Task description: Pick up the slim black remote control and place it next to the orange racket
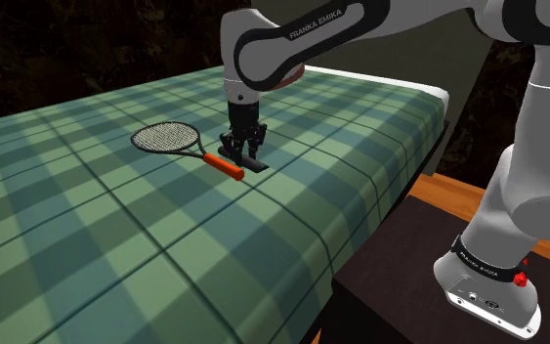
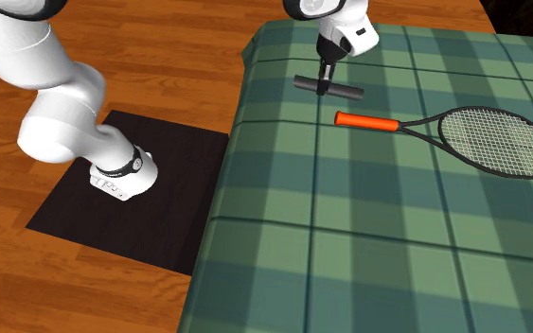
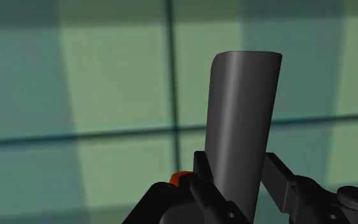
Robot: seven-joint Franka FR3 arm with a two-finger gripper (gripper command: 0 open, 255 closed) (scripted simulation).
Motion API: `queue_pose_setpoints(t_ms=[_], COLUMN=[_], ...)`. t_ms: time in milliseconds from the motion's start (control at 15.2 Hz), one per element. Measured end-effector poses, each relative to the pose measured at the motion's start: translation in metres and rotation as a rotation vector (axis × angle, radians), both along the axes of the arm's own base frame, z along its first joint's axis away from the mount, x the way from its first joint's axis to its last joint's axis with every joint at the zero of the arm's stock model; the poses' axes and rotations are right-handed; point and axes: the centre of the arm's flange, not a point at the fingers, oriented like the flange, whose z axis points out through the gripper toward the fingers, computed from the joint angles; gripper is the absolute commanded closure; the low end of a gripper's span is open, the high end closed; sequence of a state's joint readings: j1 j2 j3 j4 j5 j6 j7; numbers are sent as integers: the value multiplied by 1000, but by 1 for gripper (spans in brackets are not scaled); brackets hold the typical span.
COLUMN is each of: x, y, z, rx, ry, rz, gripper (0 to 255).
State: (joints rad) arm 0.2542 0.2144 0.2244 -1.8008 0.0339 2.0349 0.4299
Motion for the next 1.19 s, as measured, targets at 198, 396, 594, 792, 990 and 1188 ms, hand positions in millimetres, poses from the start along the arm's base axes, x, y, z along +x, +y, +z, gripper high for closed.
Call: queue_pose_setpoints(t_ms=[198, 396, 594, 792, 990, 1188], x=[10, 21, 30, 35, 37, 36], y=[37, 76, 113, 134, 136, 136], z=[2, 5, 1, -5, -20, -35], rx=[0, 0, 0, 0, 0, 0], ry=[0, 0, 0, 0, 1, 0], rz=[0, 0, 0, -1, -1, -2], gripper=[255, 255, 255, 255, 255, 255])
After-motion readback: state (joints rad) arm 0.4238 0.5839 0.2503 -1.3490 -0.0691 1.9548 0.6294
